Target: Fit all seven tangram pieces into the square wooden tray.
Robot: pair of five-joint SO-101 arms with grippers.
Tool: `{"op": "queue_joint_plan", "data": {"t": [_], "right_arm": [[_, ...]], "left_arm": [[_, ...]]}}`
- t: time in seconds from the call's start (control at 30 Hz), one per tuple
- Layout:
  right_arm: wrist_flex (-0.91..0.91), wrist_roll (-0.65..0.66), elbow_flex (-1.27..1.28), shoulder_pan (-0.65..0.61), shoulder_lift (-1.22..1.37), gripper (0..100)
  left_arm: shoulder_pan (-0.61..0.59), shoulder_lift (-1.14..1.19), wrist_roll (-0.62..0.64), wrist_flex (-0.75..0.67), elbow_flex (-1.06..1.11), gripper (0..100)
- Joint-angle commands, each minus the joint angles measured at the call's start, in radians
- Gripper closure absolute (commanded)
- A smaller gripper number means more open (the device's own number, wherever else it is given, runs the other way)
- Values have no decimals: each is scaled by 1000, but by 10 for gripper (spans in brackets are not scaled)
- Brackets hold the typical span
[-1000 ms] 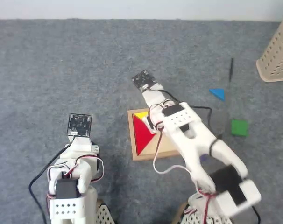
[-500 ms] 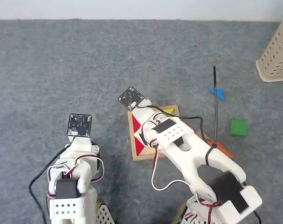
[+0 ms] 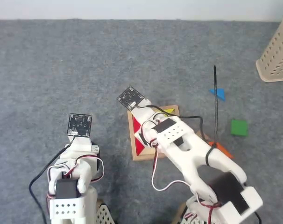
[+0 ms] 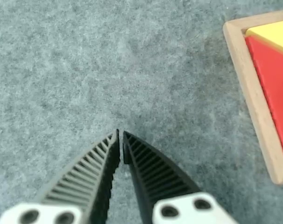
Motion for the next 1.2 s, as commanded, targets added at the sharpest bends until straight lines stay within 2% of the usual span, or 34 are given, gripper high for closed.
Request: {"op": "queue_joint_plan", "data": {"t": [0.0, 0.4, 0.67, 1.03, 1.17], "right_arm": [[87, 17, -23, -21, -125, 989], [122, 25, 20, -19, -188, 990], [120, 18, 20, 85, -189, 991], [124, 20, 17, 96, -189, 991], [136, 23, 12, 179, -191, 989]], "left_arm": [[-2, -6, 8, 6, -5, 989], [-2, -6, 8, 6, -5, 989], [-2, -6, 8, 6, -5, 989], [-2, -6, 8, 6, -5, 989], [-2, -6, 8, 6, -5, 989]]}}
